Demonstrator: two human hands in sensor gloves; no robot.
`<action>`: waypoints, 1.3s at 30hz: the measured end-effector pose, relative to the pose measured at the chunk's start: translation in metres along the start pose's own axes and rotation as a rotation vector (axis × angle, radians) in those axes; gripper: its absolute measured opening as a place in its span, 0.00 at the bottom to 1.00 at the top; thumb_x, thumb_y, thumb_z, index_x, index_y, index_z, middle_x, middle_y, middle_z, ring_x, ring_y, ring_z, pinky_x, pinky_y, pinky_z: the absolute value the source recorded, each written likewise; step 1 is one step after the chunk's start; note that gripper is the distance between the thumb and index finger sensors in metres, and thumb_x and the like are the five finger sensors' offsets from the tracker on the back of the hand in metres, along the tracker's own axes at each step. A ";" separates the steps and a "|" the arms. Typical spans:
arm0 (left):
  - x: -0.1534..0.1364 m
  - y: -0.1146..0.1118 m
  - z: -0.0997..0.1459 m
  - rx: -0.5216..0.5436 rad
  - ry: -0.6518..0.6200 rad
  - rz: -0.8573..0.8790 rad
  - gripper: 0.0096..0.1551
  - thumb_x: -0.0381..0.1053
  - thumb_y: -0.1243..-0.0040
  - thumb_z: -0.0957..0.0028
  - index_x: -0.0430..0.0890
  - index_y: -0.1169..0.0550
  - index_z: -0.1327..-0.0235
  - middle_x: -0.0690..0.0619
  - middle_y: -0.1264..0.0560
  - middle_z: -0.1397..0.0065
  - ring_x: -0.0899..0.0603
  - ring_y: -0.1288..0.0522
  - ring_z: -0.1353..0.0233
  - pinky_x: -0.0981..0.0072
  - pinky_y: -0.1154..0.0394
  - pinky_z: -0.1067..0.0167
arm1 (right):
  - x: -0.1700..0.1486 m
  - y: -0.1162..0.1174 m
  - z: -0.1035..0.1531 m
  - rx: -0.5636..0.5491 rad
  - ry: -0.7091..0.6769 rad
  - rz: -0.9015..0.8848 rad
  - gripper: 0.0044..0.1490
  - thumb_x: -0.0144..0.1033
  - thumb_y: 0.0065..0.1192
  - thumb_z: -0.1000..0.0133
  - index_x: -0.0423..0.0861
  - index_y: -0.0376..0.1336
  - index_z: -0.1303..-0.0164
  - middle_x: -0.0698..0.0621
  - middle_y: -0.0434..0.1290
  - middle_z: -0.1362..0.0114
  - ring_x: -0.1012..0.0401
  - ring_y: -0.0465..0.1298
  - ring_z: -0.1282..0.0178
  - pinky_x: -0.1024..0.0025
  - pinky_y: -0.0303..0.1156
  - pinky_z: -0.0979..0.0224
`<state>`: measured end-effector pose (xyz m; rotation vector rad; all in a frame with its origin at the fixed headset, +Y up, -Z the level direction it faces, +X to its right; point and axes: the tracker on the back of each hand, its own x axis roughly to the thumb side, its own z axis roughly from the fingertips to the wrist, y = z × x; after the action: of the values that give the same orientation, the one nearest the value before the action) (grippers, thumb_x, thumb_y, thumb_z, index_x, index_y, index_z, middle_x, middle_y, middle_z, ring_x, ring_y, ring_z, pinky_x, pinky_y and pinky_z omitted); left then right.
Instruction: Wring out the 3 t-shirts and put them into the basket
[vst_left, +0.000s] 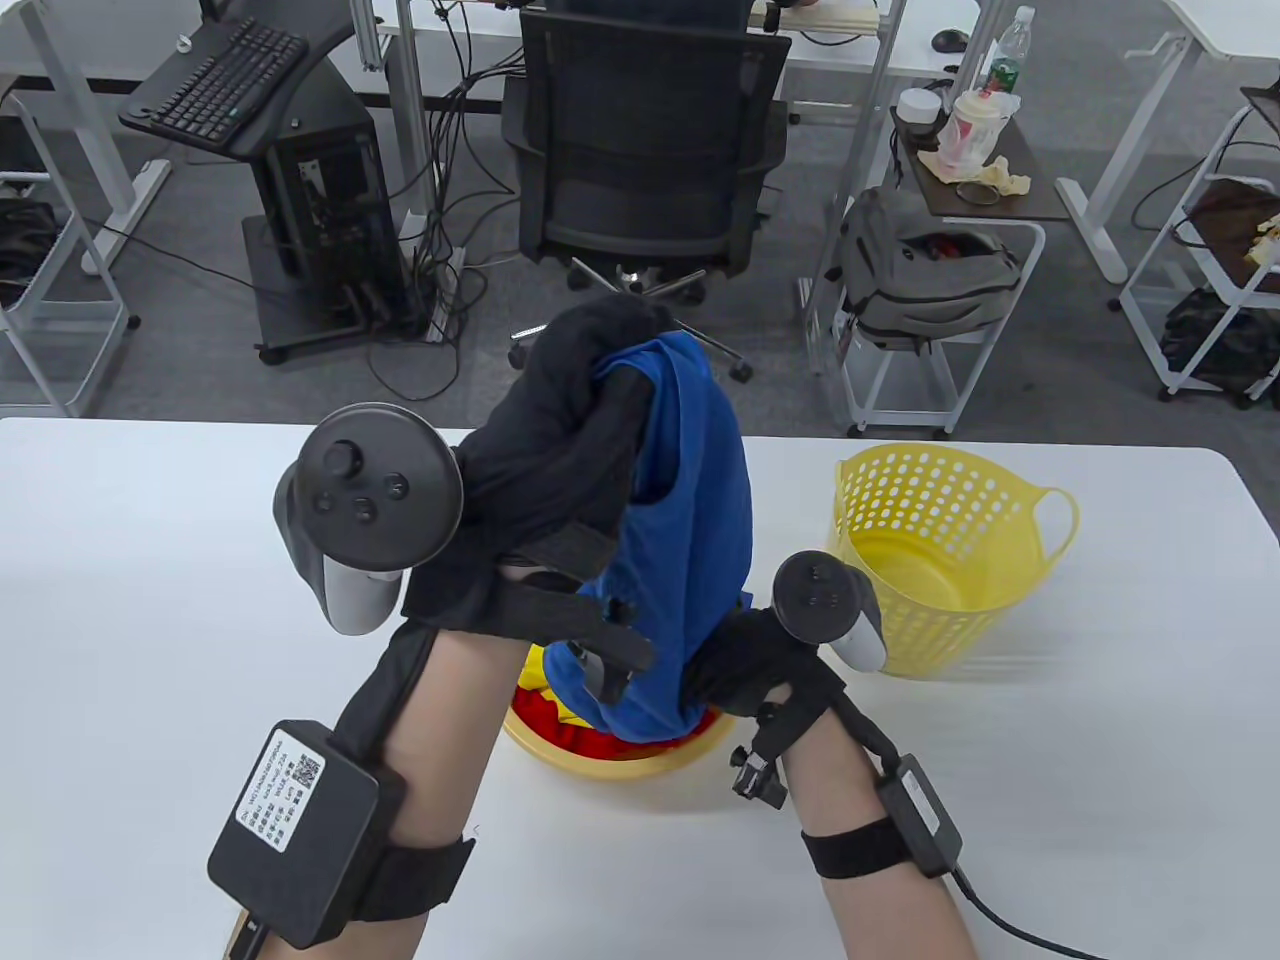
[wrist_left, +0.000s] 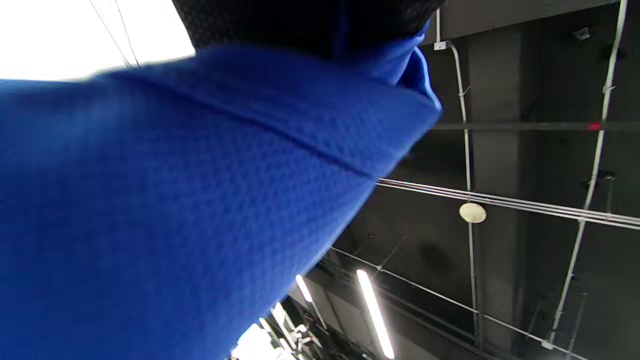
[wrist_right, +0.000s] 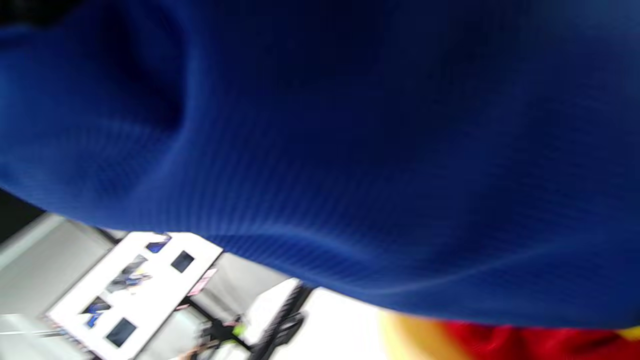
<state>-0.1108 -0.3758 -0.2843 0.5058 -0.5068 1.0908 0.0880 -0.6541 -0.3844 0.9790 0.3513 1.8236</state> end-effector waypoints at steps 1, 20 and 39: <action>0.000 0.001 0.000 0.011 -0.001 -0.012 0.25 0.53 0.51 0.29 0.58 0.39 0.19 0.49 0.30 0.16 0.49 0.19 0.26 0.62 0.18 0.31 | -0.001 0.010 -0.005 0.049 -0.031 -0.074 0.86 0.73 0.69 0.56 0.32 0.30 0.11 0.27 0.50 0.11 0.26 0.37 0.15 0.16 0.29 0.40; -0.119 0.122 0.036 0.472 0.297 -0.215 0.25 0.48 0.49 0.32 0.48 0.36 0.22 0.43 0.28 0.21 0.43 0.18 0.31 0.55 0.18 0.37 | 0.044 0.010 -0.002 0.124 0.041 0.164 0.33 0.43 0.81 0.42 0.37 0.71 0.33 0.42 0.79 0.55 0.43 0.80 0.61 0.25 0.65 0.33; -0.177 -0.121 0.103 -0.658 0.154 -0.581 0.83 0.84 0.38 0.52 0.33 0.64 0.15 0.23 0.55 0.11 0.12 0.48 0.21 0.21 0.38 0.32 | 0.067 -0.057 0.068 -0.871 0.140 0.257 0.41 0.53 0.51 0.37 0.40 0.60 0.20 0.27 0.73 0.29 0.30 0.83 0.51 0.42 0.83 0.55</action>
<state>-0.0795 -0.6071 -0.3293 -0.0251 -0.5063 0.3603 0.1639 -0.5822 -0.3460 0.2896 -0.4879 1.9846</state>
